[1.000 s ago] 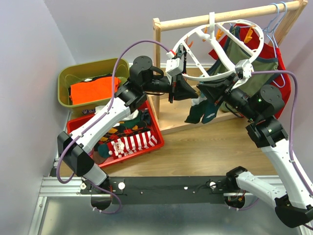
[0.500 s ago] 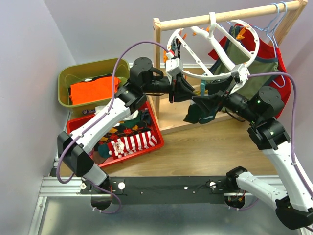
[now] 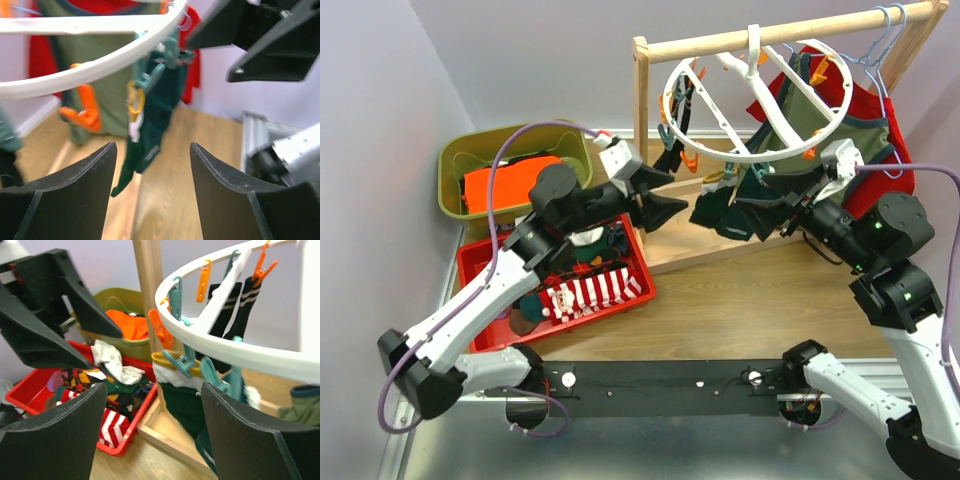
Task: Clip the socks to the hanger
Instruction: Clamp the sock onto the hanger, then open the clamp at the hanger.
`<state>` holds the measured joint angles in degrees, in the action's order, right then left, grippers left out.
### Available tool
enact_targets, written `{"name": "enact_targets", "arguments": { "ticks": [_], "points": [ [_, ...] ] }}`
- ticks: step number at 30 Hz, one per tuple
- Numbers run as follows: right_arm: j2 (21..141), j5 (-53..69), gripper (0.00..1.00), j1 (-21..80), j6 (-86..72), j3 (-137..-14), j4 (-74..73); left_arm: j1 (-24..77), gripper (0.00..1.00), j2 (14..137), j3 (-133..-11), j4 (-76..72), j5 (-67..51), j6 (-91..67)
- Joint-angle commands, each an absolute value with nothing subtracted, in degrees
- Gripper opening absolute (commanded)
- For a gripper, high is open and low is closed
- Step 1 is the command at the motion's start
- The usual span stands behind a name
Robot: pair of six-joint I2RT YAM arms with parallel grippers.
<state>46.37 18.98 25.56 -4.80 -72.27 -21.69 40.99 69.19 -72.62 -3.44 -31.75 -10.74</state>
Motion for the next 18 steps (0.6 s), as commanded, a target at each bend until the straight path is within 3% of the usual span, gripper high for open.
{"name": "enact_targets", "arguments": {
  "ticks": [1,9,18],
  "points": [
    [44.22,14.06,0.84,26.1,-3.16,-73.3,-25.67,40.96,0.69,64.08,-62.07,-15.0,-17.59,-12.65],
    [42.54,15.29,0.84,26.1,-4.31,-71.98,-24.35,40.96,0.69,67.23,-52.56,-40.13,-16.25,-11.26],
    [41.57,15.65,0.84,26.1,-4.83,-71.81,-24.96,39.11,0.66,75.76,-56.16,-48.94,-15.82,-9.75]
  ]
}}
